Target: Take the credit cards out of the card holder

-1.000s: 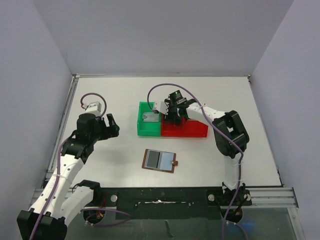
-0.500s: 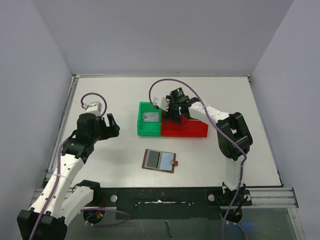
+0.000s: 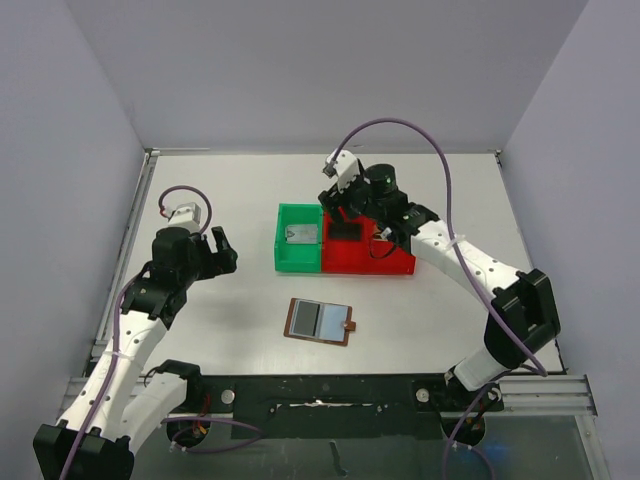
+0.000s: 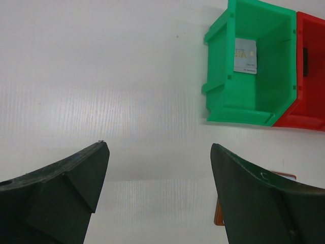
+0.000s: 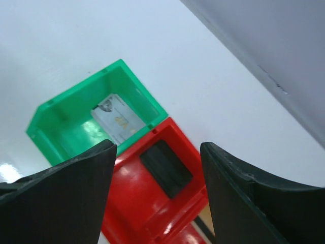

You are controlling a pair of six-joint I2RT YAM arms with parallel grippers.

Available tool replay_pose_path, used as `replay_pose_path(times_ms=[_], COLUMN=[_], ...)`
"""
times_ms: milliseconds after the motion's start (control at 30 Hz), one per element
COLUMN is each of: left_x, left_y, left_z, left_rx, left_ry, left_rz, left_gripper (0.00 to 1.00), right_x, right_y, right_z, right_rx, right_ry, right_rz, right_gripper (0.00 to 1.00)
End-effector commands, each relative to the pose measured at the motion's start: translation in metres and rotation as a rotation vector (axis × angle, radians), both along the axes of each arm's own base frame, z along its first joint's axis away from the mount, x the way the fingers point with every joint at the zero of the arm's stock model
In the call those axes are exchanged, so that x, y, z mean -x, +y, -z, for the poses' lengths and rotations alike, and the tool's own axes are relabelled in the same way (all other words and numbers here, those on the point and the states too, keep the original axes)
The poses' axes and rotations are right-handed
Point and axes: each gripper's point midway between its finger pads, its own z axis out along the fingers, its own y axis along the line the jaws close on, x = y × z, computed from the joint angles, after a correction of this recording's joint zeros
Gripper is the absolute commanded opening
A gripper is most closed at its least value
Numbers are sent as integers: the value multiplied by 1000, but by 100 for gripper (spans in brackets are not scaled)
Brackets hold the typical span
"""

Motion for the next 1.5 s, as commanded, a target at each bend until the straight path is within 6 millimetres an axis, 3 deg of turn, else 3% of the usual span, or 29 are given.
replay_pose_path(times_ms=[0, 133, 367, 500, 567, 667, 900, 1100, 1300, 1467], left_x=[-9, -10, -10, -10, -10, -10, -10, -11, -11, -11], left_y=[3, 2, 3, 4, 4, 4, 4, 5, 5, 5], left_z=[-18, -17, -16, -16, -16, -17, -17, -16, -17, -17], left_rx=[4, 5, 3, 2, 2, 3, 5, 4, 6, 6], left_ry=[-80, -74, -69, -70, -71, -76, -75, -71, -72, -74], left_rz=[-14, -10, -13, -18, -19, -19, -17, -19, -18, -20], left_gripper=[81, 81, 81, 81, 81, 81, 81, 81, 81, 81], right_x=[23, 33, 32, 23, 14, 4, -2, -8, -2, -1], right_y=[16, 19, 54, 74, 74, 79, 104, 108, 124, 125], right_z=[-44, -48, 6, 32, 47, 58, 102, 121, 134, 150], right_rx=[-298, -413, -375, -316, -306, -294, -195, -175, -153, -137], right_ry=[28, 184, 495, 516, 535, 543, 590, 589, 583, 593], right_rz=[75, 160, 266, 356, 448, 499, 519, 586, 592, 627], right_gripper=[70, 69, 51, 45, 38, 36, 29, 22, 21, 21])
